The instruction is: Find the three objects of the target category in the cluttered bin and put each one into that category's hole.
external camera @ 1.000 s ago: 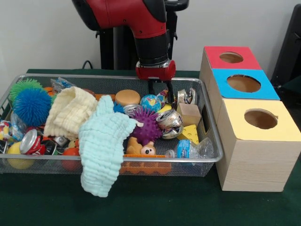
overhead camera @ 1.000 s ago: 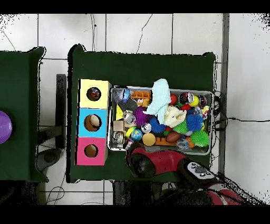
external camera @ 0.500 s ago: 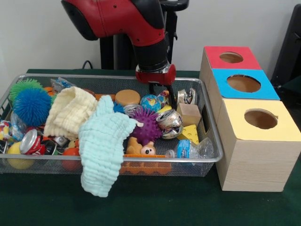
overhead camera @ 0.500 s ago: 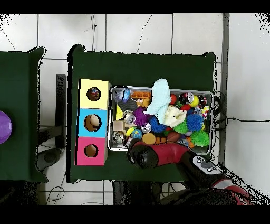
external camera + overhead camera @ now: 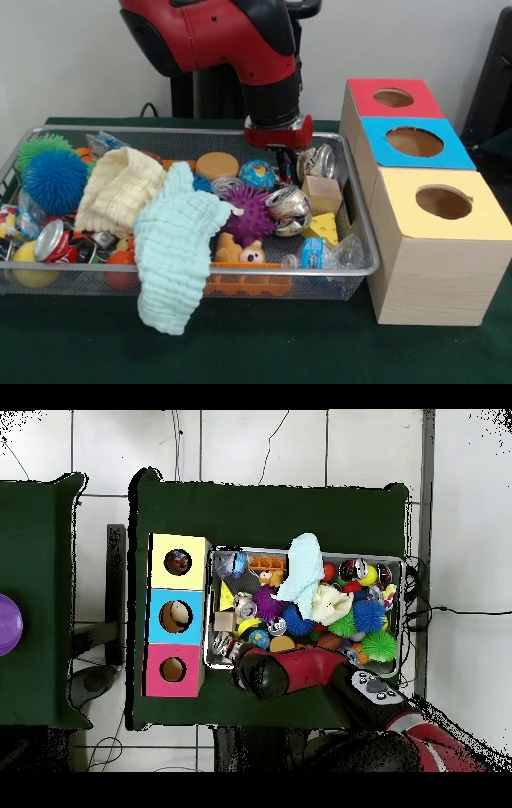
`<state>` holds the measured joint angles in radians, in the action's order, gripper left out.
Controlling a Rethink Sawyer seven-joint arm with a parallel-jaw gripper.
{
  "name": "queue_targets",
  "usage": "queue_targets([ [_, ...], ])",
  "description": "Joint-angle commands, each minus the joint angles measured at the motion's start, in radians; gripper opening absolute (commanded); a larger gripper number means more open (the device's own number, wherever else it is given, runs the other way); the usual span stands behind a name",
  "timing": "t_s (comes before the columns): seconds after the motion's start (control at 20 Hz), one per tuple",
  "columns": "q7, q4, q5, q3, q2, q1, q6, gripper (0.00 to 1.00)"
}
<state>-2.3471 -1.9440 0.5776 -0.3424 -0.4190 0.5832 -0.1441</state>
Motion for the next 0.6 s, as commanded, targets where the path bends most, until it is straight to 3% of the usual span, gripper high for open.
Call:
queue_targets([
  [0.05, 0.044, 0.032, 0.042, -0.018, 0.089, -0.044, -0.070, 0.00],
  [0.4, 0.062, 0.033, 0.047, -0.029, 0.099, -0.030, -0.073, 0.00],
  [0.6, 0.035, 0.002, 0.034, -0.012, 0.048, -0.051, -0.075, 0.00],
])
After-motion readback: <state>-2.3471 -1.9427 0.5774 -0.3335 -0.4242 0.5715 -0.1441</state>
